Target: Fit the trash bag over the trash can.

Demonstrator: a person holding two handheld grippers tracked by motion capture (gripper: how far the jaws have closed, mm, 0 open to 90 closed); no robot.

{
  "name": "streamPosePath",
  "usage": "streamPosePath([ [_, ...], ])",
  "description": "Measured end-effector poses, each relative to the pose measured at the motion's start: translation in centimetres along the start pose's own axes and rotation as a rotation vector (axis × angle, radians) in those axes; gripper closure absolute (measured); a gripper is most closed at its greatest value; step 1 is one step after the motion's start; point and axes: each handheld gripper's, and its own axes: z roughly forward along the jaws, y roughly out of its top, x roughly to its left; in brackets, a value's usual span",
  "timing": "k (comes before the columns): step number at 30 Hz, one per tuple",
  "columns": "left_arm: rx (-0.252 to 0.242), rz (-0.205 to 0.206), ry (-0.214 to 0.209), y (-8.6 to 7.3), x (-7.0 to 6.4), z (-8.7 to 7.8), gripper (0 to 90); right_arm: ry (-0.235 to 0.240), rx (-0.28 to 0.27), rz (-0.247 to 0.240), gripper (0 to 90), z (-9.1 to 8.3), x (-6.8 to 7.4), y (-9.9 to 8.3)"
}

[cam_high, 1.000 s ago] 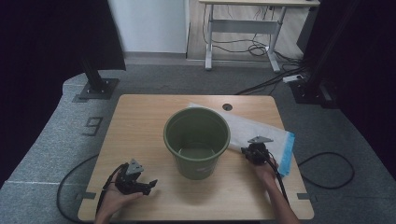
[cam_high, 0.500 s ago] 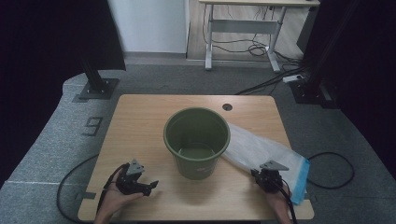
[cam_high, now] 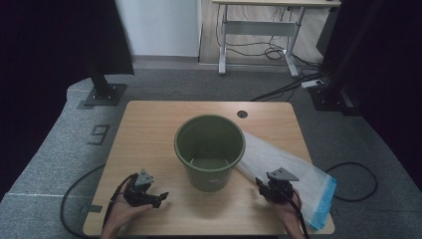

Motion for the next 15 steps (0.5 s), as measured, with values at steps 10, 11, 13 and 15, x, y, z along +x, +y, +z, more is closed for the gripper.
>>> streamPosePath([
  [10,-0.018,-0.013,-0.031,0.2,-0.3,0.3,14.3,0.085,0.051,-0.084,47.3,5.8,1.4,2.8],
  [11,-0.019,-0.015,-0.031,0.2,-0.3,0.2,14.3,0.095,0.058,-0.08,47.3,6.4,1.4,2.9],
  [13,-0.023,-0.018,-0.027,0.1,-0.1,0.1,14.3,0.111,0.061,-0.084,48.2,7.6,1.6,3.4],
  [15,-0.023,-0.02,-0.025,0.1,-0.1,0.1,14.3,0.111,0.064,-0.089,48.6,7.8,1.7,3.6],
])
